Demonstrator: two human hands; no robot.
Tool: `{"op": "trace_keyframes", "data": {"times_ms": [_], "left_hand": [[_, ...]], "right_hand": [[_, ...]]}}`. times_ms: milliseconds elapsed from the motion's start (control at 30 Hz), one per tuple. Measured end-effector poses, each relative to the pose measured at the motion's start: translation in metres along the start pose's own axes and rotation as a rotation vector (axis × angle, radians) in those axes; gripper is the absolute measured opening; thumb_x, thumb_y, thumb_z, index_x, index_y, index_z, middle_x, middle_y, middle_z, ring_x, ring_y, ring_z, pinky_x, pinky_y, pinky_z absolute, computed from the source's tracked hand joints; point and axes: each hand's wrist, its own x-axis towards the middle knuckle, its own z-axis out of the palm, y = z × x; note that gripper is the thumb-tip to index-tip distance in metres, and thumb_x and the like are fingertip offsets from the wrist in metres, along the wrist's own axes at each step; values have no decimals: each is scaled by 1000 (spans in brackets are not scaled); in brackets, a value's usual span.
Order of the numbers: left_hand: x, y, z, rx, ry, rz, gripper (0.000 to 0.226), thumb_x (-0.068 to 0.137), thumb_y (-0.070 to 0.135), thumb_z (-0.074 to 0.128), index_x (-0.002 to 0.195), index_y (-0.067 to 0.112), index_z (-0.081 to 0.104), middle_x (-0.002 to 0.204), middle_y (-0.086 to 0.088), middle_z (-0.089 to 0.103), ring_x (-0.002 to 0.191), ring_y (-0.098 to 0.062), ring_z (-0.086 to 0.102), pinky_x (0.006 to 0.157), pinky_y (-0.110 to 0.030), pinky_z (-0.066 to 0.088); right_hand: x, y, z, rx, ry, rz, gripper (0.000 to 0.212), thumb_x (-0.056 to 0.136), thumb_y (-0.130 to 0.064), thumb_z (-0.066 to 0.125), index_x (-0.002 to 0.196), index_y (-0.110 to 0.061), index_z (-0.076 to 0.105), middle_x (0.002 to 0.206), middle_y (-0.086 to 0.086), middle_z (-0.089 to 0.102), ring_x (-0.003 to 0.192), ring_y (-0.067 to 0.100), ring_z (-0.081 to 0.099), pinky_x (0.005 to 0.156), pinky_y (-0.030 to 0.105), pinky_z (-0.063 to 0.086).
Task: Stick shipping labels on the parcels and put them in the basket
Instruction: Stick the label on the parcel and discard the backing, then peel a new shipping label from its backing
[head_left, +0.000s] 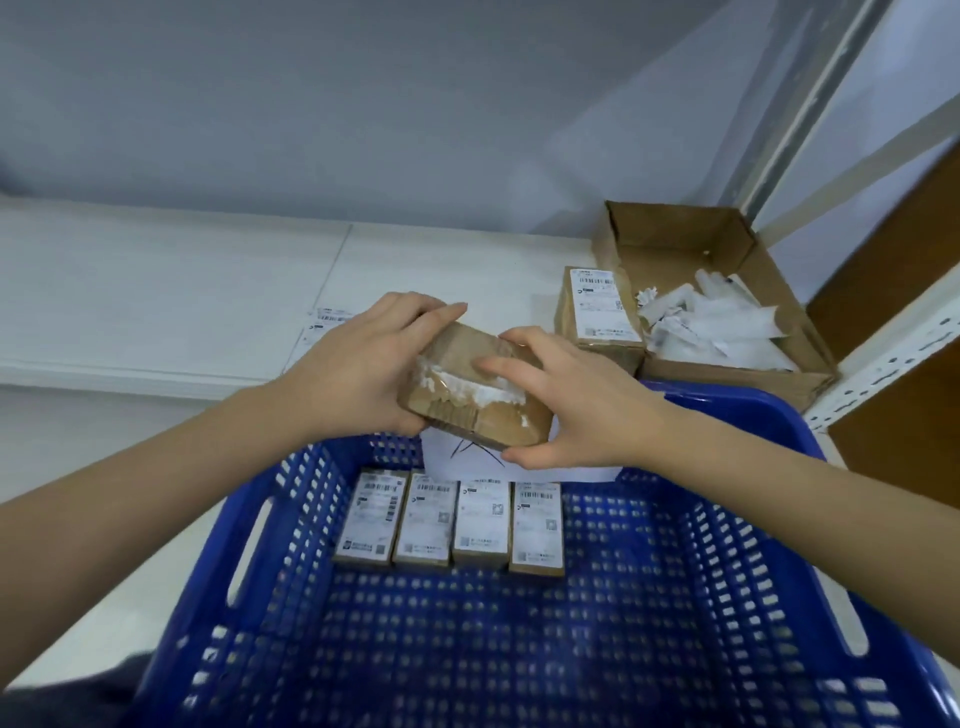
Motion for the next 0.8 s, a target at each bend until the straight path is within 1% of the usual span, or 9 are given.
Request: {"op": "trace_keyframes", "data": {"times_ms": [100, 200, 267, 367, 500, 633, 800], "left_hand": [[-7, -21, 1, -39, 57, -190, 117, 62, 40, 85, 153, 13, 17, 149, -7, 29, 134, -22, 30, 102, -38, 40], [-8, -50, 4, -106, 11, -349, 112, 71, 42, 80, 153, 11, 11, 152, -10, 25, 137, -26, 29, 107, -39, 34], [-8, -74, 8, -131, -36, -435, 97, 80, 37, 74, 152, 10, 16, 151, -12, 30, 136, -28, 32, 108, -39, 32], [-8, -111, 15, -142, -49, -586, 74, 87, 31, 67, 149, 13, 30, 145, -12, 42, 132, -28, 39, 104, -39, 35], [-11, -153, 27, -151, -74, -729, 56, 90, 28, 62, 142, 16, 44, 139, -8, 50, 127, -27, 46, 102, -38, 38], [-14, -184, 50, -238, -81, -873, 51, 90, 34, 63, 137, 17, 50, 134, -5, 55, 122, -25, 50, 100, -36, 40], [-12, -207, 85, -257, -134, -1006, 57, 87, 47, 64, 133, 15, 51, 127, -5, 59, 116, -24, 55, 93, -35, 42]], "right_hand": [[19, -5, 5, -1, 26, 57, 83, 74, -57, 70, 143, -24, 38, 139, 10, 36, 117, 25, 46, 78, 34, 50], [41, -7, 10, -12, 6, 124, 83, 74, -60, 67, 144, -29, 34, 139, 5, 34, 116, 19, 45, 75, 28, 45], [60, -7, 14, 53, 22, 198, 81, 73, -59, 69, 141, -31, 36, 135, 1, 36, 112, 17, 48, 75, 27, 43], [88, -6, 21, 139, 74, 300, 78, 70, -60, 70, 137, -32, 40, 128, -1, 40, 107, 15, 50, 77, 28, 45], [124, -5, 29, 113, 132, 362, 76, 69, -60, 71, 134, -30, 44, 122, 0, 43, 101, 18, 53, 75, 27, 42], [156, -1, 34, 48, 100, 397, 74, 72, -59, 69, 134, -28, 43, 122, 4, 44, 103, 22, 54, 76, 28, 40], [191, 10, 46, 56, 52, 516, 75, 72, -63, 67, 134, -31, 39, 117, 5, 44, 100, 22, 54, 76, 29, 42]]}}
